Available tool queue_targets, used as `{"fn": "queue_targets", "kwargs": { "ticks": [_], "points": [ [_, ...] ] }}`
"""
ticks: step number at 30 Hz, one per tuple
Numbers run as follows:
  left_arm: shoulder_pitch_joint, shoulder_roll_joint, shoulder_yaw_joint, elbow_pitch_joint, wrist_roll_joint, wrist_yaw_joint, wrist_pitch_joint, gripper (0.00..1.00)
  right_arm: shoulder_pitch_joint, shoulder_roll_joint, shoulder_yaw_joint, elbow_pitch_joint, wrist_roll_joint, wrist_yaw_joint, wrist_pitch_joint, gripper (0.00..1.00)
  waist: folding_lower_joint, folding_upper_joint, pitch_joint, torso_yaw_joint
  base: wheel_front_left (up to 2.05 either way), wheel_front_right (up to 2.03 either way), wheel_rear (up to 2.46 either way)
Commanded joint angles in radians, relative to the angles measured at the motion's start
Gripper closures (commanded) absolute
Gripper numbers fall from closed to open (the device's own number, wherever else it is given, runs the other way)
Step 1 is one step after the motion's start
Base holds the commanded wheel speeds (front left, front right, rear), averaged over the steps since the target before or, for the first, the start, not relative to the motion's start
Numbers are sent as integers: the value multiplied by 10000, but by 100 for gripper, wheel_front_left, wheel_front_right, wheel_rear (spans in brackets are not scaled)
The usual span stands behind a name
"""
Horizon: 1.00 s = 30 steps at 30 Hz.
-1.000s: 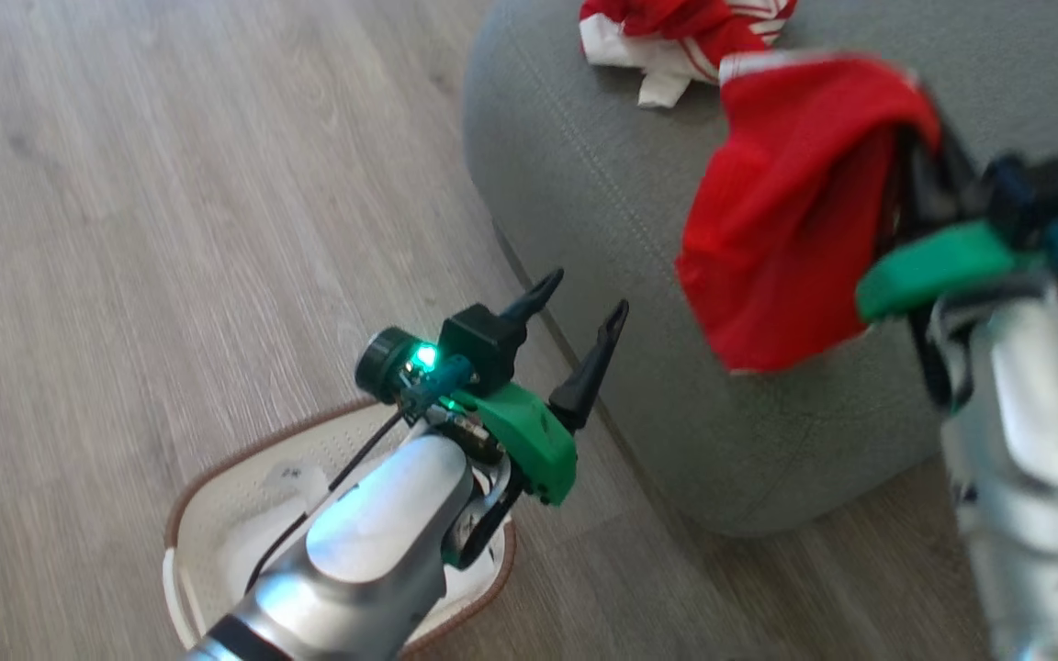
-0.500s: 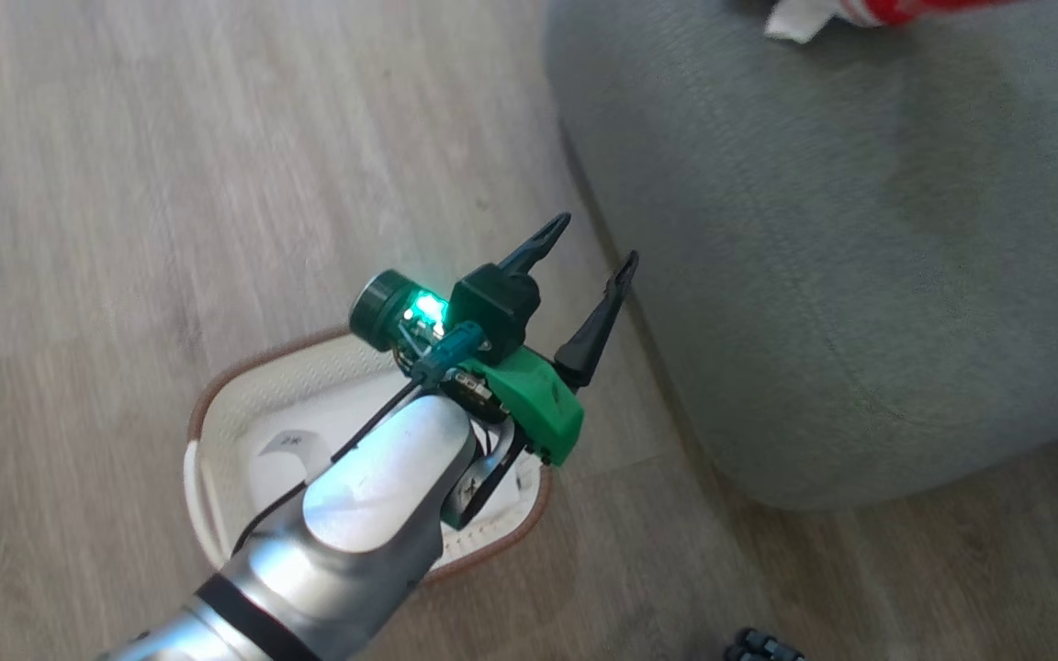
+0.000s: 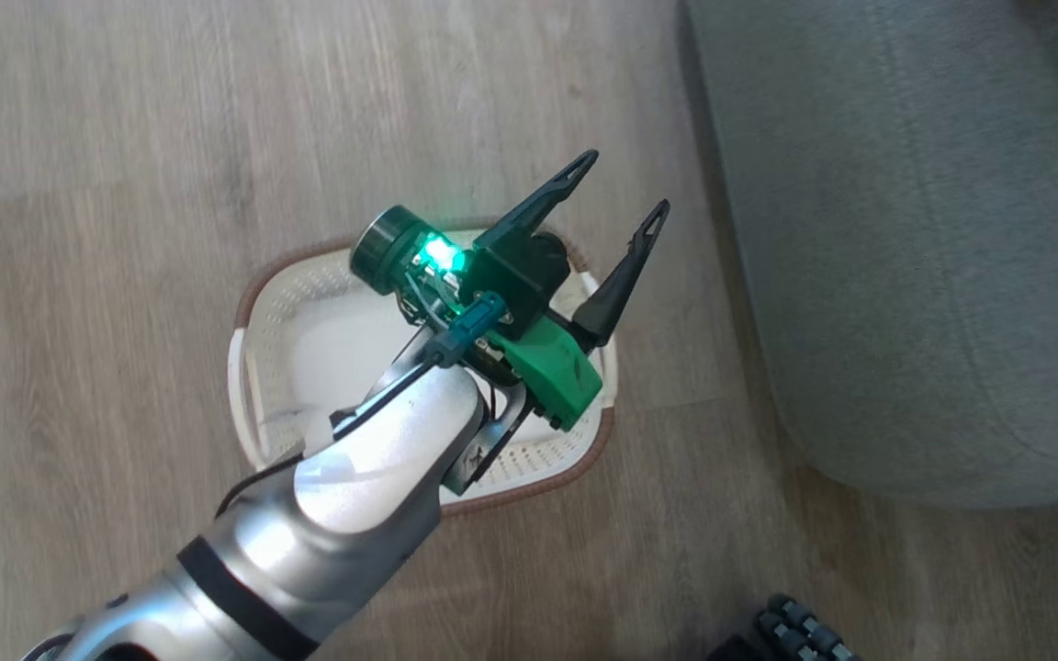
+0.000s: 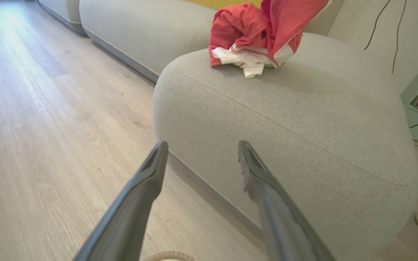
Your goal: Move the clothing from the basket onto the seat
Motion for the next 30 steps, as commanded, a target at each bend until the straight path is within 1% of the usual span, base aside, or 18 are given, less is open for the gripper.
{"fn": "queue_targets", "kwargs": {
  "ticks": [1, 4, 7, 10, 13, 14, 16, 17, 18, 24, 30],
  "points": [
    [-321, 132, 166, -400, 98, 57, 34, 0, -139, -237, -198, -204, -164, -4, -64, 100, -2, 0, 305, 250, 0, 0, 0],
    [-380, 206, 100, -575, 197, 132, 127, 0, 163, -347, -1257, 199, -907, -4, -64, 100, -2, 0, 526, 392, 0, 0, 0],
    [-398, 272, 35, -660, 258, 167, 167, 0, 556, -141, -2194, 390, -1758, -4, -64, 100, -2, 0, 620, 506, 0, 0, 0],
    [-383, 354, 32, -726, 246, 190, 178, 0, 807, 163, -2763, 419, -2326, -4, -64, 100, -2, 0, 655, 546, 0, 0, 0],
    [-351, 412, 18, -763, 226, 207, 173, 0, 922, 405, -3096, 356, -2858, -4, -64, 100, -2, 0, 641, 558, 0, 0, 0],
    [-334, 423, 9, -768, 217, 213, 171, 0, 935, 482, -3175, 315, -3013, -4, -64, 94, -2, 0, 625, 557, 0, 0, 0],
    [-269, 458, -10, -755, 186, 224, 174, 0, 965, 647, -3319, 243, -3289, -4, -64, 45, -2, 0, 548, 535, 0, 0, 0],
    [-234, 476, -26, -745, 170, 224, 185, 0, 973, 723, -3365, 239, -3399, -4, -64, 6, -2, 0, 515, 527, 0, 0, 0],
    [-211, 491, -38, -738, 156, 222, 189, 0, 971, 797, -3392, 225, -3486, -4, -64, 0, -2, 0, 489, 525, 0, 0, 0],
    [-173, 565, 10, -711, 63, 294, 185, 0, 1139, 1170, -3339, 128, -3683, -4, -64, 0, -2, 0, 322, 360, 0, 0, 0],
    [-90, 677, 166, -703, -86, 399, 86, 0, 1746, 1624, -2906, -280, -3188, -4, -64, 0, -2, 0, 89, 24, 0, 0, 0]
  ]
}}
